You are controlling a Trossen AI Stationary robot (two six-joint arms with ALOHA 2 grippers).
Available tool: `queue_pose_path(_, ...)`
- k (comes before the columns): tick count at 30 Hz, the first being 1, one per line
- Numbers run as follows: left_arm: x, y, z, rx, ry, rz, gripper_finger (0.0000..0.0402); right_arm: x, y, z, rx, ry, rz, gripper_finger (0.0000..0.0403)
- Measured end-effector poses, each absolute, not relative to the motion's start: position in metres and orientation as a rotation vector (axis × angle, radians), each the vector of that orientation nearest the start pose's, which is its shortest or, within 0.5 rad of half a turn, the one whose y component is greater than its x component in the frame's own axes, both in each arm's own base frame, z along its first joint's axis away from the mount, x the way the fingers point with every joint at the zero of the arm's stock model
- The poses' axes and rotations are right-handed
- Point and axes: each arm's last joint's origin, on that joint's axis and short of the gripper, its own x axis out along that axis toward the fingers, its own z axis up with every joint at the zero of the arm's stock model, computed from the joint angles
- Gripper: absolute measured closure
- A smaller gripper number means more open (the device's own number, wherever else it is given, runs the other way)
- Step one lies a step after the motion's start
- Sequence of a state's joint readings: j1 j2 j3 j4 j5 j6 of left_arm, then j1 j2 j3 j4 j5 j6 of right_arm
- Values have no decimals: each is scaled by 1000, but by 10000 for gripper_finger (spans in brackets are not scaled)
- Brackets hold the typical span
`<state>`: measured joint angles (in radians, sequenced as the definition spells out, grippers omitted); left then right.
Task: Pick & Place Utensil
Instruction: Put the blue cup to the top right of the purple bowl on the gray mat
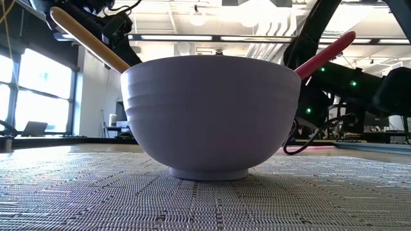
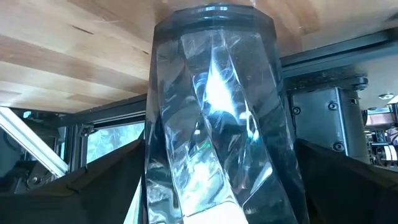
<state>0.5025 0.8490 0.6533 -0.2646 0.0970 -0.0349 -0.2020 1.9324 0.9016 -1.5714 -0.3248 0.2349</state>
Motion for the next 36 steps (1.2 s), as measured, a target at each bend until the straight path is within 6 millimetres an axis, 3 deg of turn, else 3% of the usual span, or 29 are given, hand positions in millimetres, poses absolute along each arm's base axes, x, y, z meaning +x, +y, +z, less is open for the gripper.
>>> queue_pose_path(11, 163, 86, 270, -171, 437, 405, 300, 220, -36, 129, 755, 2493, -293, 28)
queue_pose_path(17, 163, 86, 270, -171, 437, 406, 300, 247, -41, 144, 803, 2366, -315, 28)
queue_pose_path(27, 163, 86, 270, -171, 437, 406, 300, 296, -51, 187, 831, 2095, -338, 28)
queue_pose_path(36, 163, 86, 270, -168, 438, 405, 300, 300, -36, 188, 946, 2105, -268, 29)
